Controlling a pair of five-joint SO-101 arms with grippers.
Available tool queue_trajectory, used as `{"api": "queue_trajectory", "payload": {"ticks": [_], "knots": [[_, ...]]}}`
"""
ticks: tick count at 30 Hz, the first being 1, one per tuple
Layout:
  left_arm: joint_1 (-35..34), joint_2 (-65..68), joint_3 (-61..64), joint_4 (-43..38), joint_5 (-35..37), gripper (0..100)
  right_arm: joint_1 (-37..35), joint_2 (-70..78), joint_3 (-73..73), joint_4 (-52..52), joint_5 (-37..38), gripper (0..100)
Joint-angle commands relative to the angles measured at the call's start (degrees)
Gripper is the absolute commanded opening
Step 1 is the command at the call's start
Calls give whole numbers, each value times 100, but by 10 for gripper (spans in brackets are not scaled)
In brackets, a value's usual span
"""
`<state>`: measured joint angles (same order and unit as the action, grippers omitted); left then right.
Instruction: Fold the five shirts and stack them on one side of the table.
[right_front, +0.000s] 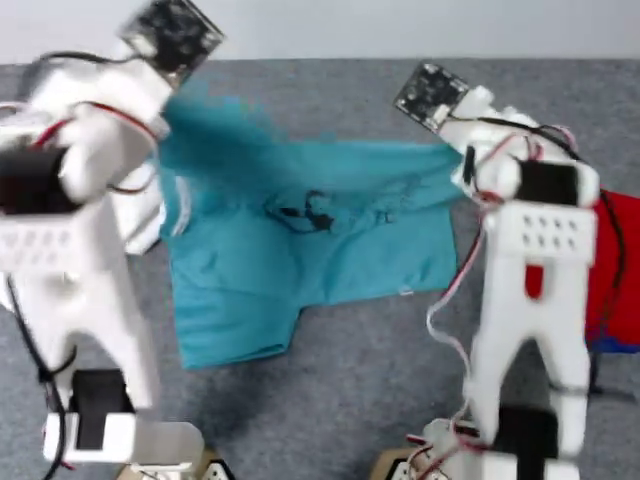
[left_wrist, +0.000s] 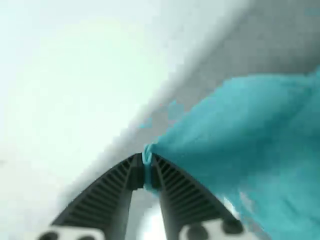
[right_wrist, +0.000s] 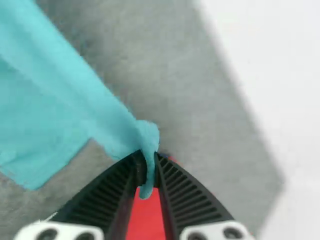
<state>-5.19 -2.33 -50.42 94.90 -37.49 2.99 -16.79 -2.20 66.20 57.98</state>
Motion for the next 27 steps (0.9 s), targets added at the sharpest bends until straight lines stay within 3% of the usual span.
{"api": "queue_trajectory", "payload": {"ticks": [1, 7, 16, 21, 27], "knots": [[-237, -404, -1253, -580, 62, 5, 180, -1253, -246, 13, 18, 10], [-756, -440, -2598, -1037, 79, 5, 734, -2484, -237, 66, -316, 10], [-809, -448, -3952, -1248, -255, 5, 1059, -3811, -246, 66, -360, 10], [-809, -448, -4435, -1521, -651, 5, 1393, -4303, -246, 110, -343, 10], [-809, -905, -4303, -1415, -818, 5, 1455, -4840, -246, 787, 264, 10]]}}
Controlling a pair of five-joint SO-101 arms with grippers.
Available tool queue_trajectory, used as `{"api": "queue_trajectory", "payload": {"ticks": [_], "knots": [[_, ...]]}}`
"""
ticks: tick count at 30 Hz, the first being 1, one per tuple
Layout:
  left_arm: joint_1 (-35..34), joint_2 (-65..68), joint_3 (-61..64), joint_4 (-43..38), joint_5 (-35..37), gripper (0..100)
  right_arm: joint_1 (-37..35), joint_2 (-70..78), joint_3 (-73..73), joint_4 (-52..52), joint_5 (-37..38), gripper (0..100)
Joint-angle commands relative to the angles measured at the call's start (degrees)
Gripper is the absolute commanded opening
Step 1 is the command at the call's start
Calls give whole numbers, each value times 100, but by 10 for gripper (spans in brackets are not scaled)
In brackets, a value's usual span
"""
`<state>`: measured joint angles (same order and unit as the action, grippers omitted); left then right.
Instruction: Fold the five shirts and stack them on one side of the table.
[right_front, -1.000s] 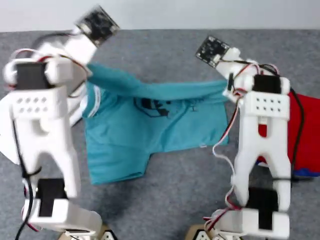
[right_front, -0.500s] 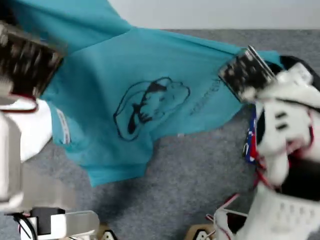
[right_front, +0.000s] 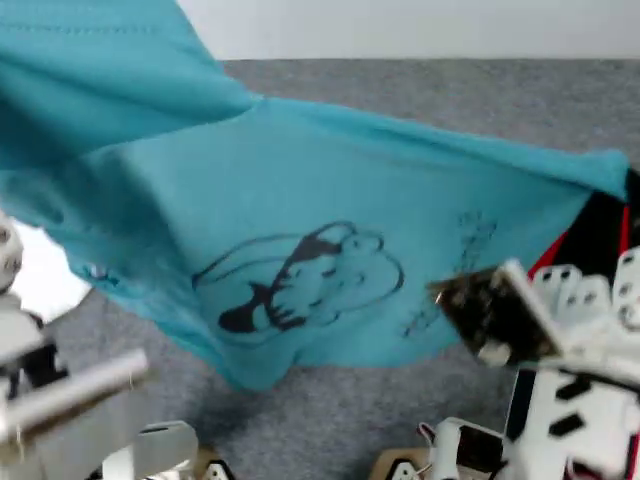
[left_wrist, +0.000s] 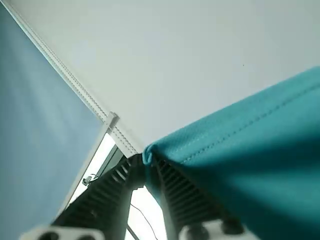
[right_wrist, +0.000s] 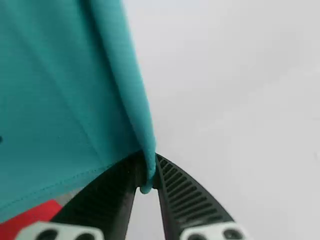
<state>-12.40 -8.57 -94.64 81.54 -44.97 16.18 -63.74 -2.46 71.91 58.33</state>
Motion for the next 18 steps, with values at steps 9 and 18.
{"api": "queue_trajectory", "payload": {"ticks": [9, 18], "knots": [[-88, -1415, 1912, 967, -79, 5, 127, -242, 176, 479, 466, 10], [-44, -1451, 4699, 1389, -352, 5, -268, -13, 1855, 418, 1037, 11]]}}
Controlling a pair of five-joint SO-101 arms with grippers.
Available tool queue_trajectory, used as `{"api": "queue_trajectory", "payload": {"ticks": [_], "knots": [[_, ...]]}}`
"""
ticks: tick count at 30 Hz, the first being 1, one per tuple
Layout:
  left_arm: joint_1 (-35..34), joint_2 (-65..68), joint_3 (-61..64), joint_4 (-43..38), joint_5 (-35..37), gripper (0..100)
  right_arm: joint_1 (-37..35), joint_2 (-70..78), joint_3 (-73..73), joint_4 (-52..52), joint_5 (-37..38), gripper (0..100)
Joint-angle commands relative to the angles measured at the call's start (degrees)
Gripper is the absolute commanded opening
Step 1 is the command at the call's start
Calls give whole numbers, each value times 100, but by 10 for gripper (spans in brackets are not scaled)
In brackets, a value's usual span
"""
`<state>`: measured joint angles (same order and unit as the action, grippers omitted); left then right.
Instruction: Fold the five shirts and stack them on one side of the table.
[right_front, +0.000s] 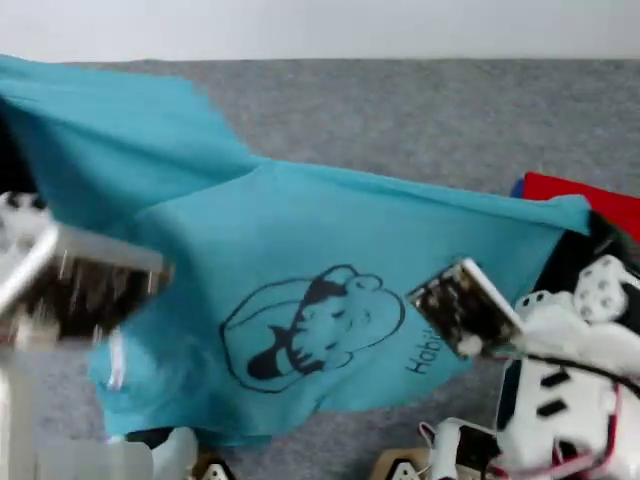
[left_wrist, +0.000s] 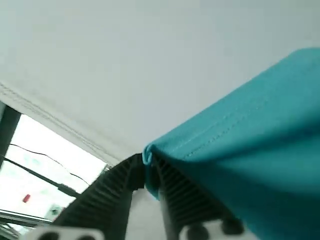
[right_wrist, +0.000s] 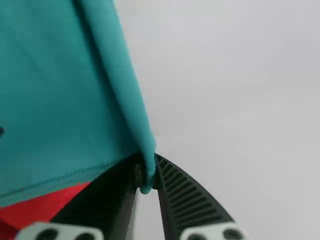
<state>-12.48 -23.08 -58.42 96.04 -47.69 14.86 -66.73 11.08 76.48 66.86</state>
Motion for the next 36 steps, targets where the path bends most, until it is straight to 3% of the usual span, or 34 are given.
{"api": "queue_trajectory", "payload": {"ticks": [1, 4, 10, 19, 25, 36], "knots": [[-26, 0, 1455, -141, -105, 5, -198, 286, 703, -75, 185, 11], [-26, 0, 2835, -800, -132, 5, -462, 286, 1547, -629, 185, 11], [18, 0, 5051, -3095, -132, 5, -629, 295, 3156, -2589, 185, 11], [448, 220, 6967, -6330, -132, 5, -778, 1648, 4088, -5499, 360, 11], [633, 905, 6976, -7130, -132, 5, -804, 3187, 3552, -6747, 360, 11], [589, 1697, 6695, -7956, -141, 5, -1253, 5710, 993, -6870, -9, 10]]}}
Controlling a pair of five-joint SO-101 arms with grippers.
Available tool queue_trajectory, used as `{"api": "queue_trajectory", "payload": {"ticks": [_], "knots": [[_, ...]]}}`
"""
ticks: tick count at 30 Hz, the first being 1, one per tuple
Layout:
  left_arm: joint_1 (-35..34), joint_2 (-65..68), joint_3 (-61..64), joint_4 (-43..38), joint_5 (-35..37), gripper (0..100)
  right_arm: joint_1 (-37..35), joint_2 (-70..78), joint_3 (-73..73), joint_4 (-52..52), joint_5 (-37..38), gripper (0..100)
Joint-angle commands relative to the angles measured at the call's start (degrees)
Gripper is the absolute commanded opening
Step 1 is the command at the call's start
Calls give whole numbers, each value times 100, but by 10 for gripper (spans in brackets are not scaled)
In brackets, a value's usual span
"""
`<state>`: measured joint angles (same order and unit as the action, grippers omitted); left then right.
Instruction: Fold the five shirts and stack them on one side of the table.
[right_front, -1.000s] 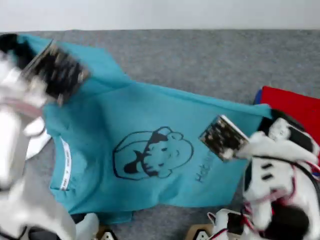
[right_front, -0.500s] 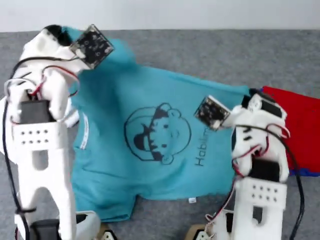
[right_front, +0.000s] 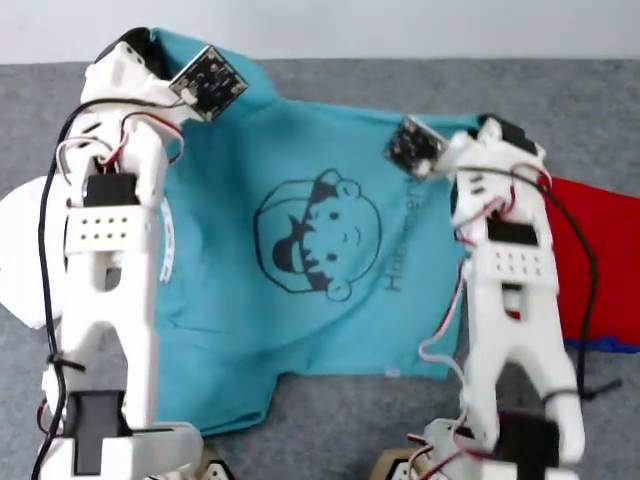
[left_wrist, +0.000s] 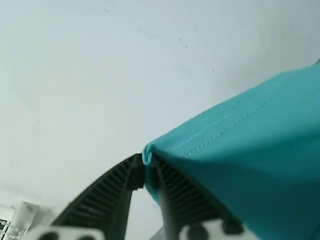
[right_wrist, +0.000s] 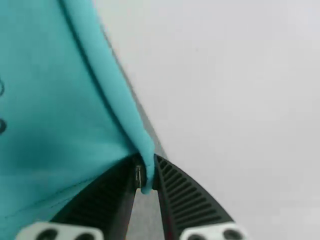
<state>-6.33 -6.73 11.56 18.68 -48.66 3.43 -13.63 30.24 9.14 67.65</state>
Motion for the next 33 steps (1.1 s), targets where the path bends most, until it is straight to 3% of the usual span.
{"api": "queue_trajectory", "payload": {"ticks": [1, 7, 12, 33], "knots": [[-26, 132, -418, -220, -44, 5, -136, 611, -1152, -136, -88, 10], [-26, 440, -954, -193, -44, 5, -215, 1376, -2004, -84, -88, 10], [-35, 440, -971, 475, -44, 5, -180, 1402, -1978, 163, -79, 10], [18, -1574, -980, 5714, -141, 5, -365, 549, -1969, 4646, -79, 10]]}}
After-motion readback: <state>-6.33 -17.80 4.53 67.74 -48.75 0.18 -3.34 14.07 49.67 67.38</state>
